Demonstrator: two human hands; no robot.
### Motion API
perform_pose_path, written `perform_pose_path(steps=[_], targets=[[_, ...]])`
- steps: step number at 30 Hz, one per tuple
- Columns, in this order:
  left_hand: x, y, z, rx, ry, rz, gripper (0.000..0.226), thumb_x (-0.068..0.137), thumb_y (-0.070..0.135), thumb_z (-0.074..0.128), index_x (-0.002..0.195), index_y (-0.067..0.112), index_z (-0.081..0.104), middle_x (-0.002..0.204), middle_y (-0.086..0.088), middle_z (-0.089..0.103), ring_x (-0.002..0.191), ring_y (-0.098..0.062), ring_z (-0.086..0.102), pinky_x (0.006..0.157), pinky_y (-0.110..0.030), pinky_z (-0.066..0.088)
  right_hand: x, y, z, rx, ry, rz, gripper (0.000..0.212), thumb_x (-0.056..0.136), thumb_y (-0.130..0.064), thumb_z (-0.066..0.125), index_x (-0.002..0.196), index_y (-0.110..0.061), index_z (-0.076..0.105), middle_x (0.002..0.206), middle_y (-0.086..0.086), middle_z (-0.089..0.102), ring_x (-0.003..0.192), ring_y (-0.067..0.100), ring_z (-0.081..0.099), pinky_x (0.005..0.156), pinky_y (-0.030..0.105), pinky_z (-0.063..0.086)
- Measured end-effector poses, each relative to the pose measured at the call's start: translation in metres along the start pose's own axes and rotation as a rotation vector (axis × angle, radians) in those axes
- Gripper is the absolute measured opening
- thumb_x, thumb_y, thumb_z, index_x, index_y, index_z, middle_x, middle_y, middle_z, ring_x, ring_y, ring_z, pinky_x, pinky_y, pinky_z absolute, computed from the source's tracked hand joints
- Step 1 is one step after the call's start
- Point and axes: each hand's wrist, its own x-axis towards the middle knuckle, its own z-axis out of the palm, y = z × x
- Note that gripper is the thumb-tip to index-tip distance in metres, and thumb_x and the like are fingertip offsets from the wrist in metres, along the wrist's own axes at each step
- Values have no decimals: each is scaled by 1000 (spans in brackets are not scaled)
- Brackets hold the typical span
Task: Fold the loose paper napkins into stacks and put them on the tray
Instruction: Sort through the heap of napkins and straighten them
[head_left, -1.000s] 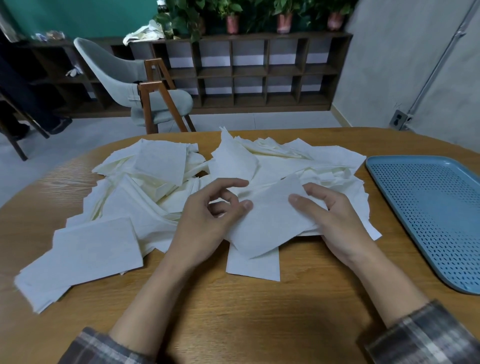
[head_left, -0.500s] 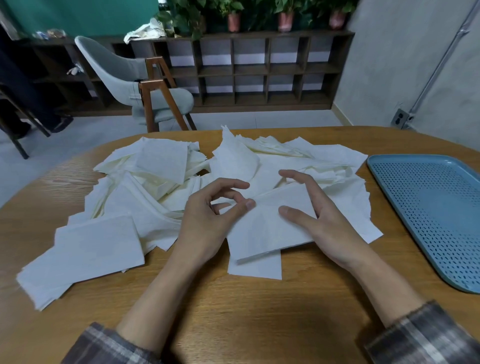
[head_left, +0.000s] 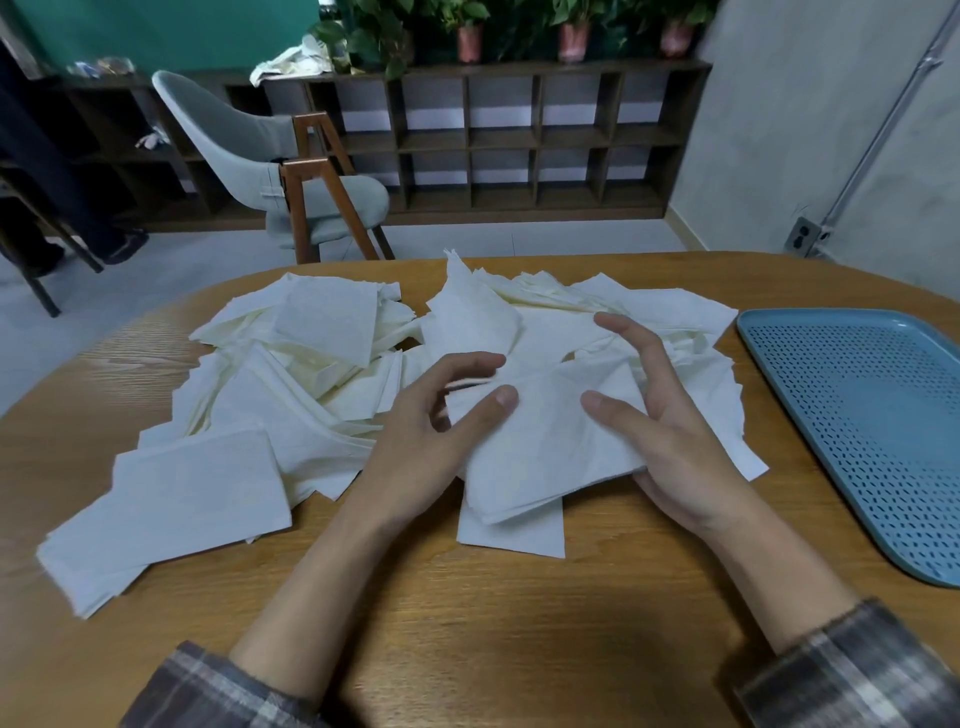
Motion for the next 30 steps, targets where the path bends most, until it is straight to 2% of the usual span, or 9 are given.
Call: perform_pose_path(steps=[2,5,9,11,13,16,19,24,30], targets=[[-1,2,0,-77,-36,-33,28,92,41,74,120,42,71,106,26,73,93,6,67,72,-9,48,0,2,0,-19,16,-17,61,102,-9,64,143,-51,47,147,-4,60,133,22,62,112,51,49],[-1,1,2,-49,30,10,29,97,21,74,124,30,69,85,31,70,70,5,65,57,-8,45,-2,1,1,-82,-11,-8,53,100,-15,68,140,-44,50,132,-15,68,126,11,64,109,36,52],[-1,-9,7,116,100,111,36,96,23,76,128,35,64,110,29,67,100,5,65,75,-11,49,-3,-2,-3,-285,-105,-43,22,96,-11,71,114,-21,79,120,-16,75,123,-1,61,101,12,41],[-2,-14,11,310,158,240,43,92,29,80,130,33,62,124,21,59,123,1,55,95,-13,47,-2,1,-4,-357,-44,-48,27,98,-3,69,111,-22,81,117,-21,76,121,-7,61,98,5,39],[-2,-18,12,450,151,404,37,87,32,84,119,27,67,123,9,53,123,-5,52,94,-11,41,0,4,-5,-409,69,-55,31,98,0,68,112,-25,80,115,-27,75,120,-13,59,96,0,36],[-5,-18,14,547,-140,411,29,84,51,84,96,30,67,92,15,60,90,-6,60,74,-22,47,3,10,-8,-407,159,-58,33,98,2,66,112,-25,80,114,-28,75,118,-16,58,96,-2,35],[-7,-26,20,695,-297,332,43,76,72,79,92,33,67,85,15,60,86,-4,58,74,-32,51,4,11,-8,-422,184,-56,35,98,1,66,111,-28,80,115,-27,75,119,-16,58,96,-2,36],[-7,-28,20,625,-274,343,18,82,47,77,85,32,68,85,16,63,88,-4,62,73,-37,53,4,14,-8,-413,182,-53,35,98,0,65,111,-29,80,116,-27,75,120,-14,58,97,-1,35],[-10,-11,15,386,-235,300,9,82,25,71,79,25,63,85,11,69,87,-15,65,79,-33,52,5,13,-8,-432,196,-49,36,98,1,64,111,-29,79,117,-28,74,121,-14,57,97,-1,35]])
